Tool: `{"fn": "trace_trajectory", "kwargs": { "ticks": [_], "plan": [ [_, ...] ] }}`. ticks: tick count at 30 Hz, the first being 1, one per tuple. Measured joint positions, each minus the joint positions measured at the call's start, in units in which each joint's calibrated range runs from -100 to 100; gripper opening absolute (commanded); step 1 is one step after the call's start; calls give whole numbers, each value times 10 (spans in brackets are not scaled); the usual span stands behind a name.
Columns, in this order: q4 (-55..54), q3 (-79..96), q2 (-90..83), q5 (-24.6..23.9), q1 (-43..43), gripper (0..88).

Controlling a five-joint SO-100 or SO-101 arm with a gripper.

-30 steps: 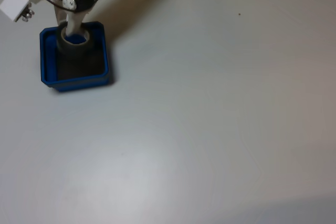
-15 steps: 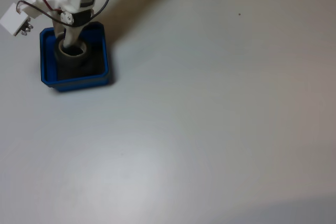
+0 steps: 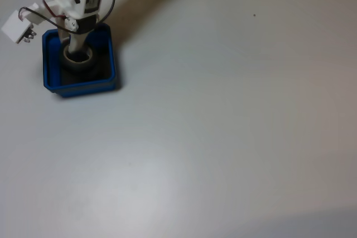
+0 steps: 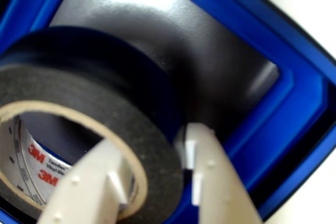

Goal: Pick the black tape roll and drop it in the blue box

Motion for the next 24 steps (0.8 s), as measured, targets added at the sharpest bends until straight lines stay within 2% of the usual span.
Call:
{"fn": "trace_trajectory", "kwargs": {
  "ticks": [24],
  "plan": [
    [-4,0,28,0,11,4]
  ]
}}
